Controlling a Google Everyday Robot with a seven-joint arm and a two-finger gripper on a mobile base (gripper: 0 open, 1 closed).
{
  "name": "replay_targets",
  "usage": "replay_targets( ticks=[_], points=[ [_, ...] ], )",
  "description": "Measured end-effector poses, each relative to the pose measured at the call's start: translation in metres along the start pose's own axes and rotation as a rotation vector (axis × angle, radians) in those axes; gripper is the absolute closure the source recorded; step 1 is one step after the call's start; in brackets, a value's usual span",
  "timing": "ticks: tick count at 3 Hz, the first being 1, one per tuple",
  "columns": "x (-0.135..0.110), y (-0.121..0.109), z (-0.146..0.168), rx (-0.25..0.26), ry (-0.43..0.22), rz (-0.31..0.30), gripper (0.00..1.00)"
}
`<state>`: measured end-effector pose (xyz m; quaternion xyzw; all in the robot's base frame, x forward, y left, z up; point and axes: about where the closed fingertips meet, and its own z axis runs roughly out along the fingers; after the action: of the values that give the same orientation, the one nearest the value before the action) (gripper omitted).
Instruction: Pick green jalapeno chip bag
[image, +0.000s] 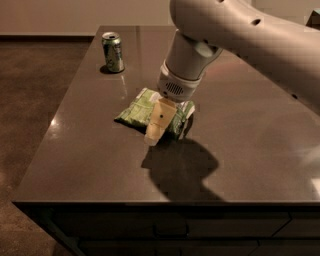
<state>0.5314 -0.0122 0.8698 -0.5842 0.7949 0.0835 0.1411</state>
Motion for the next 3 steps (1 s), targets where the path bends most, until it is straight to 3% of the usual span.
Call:
replay_targets(
  ticks=[1, 3],
  points=[
    [-0.002, -0.012, 0.009, 0.038, -0.02, 0.048, 0.0],
    [0.011, -0.031, 0.003, 0.087, -0.03, 0.094, 0.45]
  ],
)
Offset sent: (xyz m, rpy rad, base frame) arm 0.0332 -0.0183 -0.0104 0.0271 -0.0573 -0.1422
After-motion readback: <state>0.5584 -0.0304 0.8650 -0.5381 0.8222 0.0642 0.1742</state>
